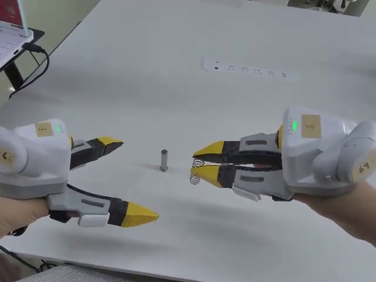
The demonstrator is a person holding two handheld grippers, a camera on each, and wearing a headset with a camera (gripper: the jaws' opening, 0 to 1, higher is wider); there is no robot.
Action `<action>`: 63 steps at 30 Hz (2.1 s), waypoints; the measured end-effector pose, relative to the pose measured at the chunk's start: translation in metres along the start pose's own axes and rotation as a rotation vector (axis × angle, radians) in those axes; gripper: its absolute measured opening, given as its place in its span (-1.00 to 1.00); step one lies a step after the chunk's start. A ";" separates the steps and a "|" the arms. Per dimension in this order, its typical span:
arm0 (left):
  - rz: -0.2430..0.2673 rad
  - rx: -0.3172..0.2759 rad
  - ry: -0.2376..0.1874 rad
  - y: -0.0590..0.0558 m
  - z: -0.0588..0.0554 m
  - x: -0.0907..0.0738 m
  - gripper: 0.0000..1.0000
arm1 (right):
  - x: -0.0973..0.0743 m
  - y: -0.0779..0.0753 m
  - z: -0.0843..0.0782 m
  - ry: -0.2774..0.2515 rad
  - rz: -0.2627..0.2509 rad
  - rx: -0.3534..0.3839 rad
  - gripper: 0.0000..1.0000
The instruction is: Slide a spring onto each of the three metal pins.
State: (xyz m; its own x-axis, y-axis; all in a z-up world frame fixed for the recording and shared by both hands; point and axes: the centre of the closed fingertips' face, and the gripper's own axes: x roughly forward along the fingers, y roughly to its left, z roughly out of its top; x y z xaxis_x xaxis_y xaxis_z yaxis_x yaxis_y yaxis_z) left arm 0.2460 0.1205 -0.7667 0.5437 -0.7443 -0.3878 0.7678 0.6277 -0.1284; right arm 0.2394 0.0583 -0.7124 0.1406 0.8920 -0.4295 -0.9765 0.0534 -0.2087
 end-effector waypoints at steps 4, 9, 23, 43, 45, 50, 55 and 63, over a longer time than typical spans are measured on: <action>0.000 -0.007 -0.002 0.000 0.000 -0.001 0.96 | 0.001 0.000 0.000 0.001 0.002 -0.004 -0.87; 0.000 -0.016 -0.003 -0.002 -0.002 -0.002 0.96 | 0.003 0.000 0.000 0.005 0.008 -0.013 -0.87; 0.025 -0.028 -0.001 0.003 -0.006 -0.010 0.96 | 0.016 -0.013 0.000 0.012 0.009 -0.022 -0.86; 0.023 -0.039 0.006 0.000 -0.011 -0.008 0.96 | 0.045 -0.043 0.007 0.014 -0.013 -0.037 -0.86; 0.024 -0.039 0.007 0.001 -0.012 -0.009 0.96 | 0.049 -0.045 0.008 0.014 -0.014 -0.039 -0.86; 0.032 -0.042 0.009 0.003 -0.013 -0.010 0.96 | 0.058 -0.051 0.006 0.020 -0.017 -0.034 -0.86; 0.031 -0.042 0.011 0.003 -0.014 -0.010 0.96 | 0.064 -0.059 0.004 0.012 -0.034 0.020 -0.86; 0.029 -0.040 0.011 0.004 -0.013 -0.008 0.96 | 0.072 -0.061 0.002 0.025 -0.032 0.029 -0.86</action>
State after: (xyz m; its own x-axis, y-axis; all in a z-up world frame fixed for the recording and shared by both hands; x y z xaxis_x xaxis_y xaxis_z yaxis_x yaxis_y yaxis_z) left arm 0.2407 0.1320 -0.7767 0.5616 -0.7234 -0.4017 0.7377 0.6576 -0.1530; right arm 0.3088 0.1198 -0.7291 0.1751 0.8784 -0.4447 -0.9758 0.0948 -0.1969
